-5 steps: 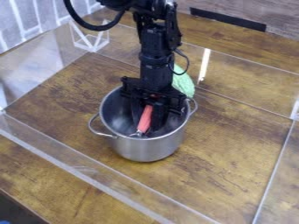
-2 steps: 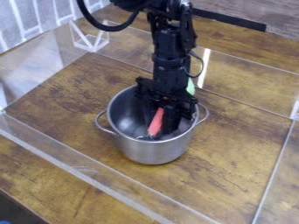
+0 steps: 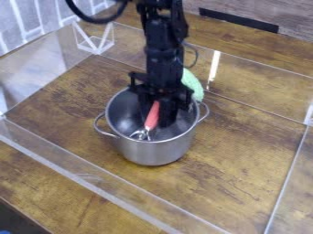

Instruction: Move the pink spoon to the right

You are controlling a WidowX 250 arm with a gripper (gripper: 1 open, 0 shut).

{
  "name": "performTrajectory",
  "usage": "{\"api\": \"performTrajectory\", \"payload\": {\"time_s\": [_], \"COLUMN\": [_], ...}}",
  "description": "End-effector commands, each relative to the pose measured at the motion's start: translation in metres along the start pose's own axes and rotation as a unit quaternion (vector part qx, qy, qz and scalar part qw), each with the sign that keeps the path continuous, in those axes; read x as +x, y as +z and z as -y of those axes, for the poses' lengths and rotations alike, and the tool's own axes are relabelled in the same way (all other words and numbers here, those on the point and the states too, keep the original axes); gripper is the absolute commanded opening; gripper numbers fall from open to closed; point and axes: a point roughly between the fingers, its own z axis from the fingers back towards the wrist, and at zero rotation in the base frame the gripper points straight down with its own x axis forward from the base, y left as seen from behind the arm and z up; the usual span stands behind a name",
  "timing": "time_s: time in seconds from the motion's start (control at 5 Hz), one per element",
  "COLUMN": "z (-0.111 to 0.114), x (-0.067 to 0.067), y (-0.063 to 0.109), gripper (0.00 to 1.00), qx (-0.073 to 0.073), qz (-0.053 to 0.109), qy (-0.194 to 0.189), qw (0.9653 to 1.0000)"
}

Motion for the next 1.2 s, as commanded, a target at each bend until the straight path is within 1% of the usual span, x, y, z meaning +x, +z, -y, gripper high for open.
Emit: {"api": "performTrajectory", "payload": {"time_s": [0.0,0.2,0.4,0.6,0.8,1.0], "z": [0.016,0.020,0.037,0.063,0.085,0.099], "x": [-0.006,-0.010,-0.006,0.003,0.014,0.022], "y": [0.039,0.045,0.054,0.050,0.032,0.012], "gripper": [0.00,0.00,0.00,0.00,0.00,0.00], "qx": [-0.002,-0.004,0.004,0.006,0.004,0.003], "qz": [0.041,0.041,0.045,0.051,0.054,0.052], "qy": [-0.005,0.009,0.018,0.025,0.038,0.050], "qw": [0.9992,0.9991,0.9988,0.9984,0.9978,0.9974]}}
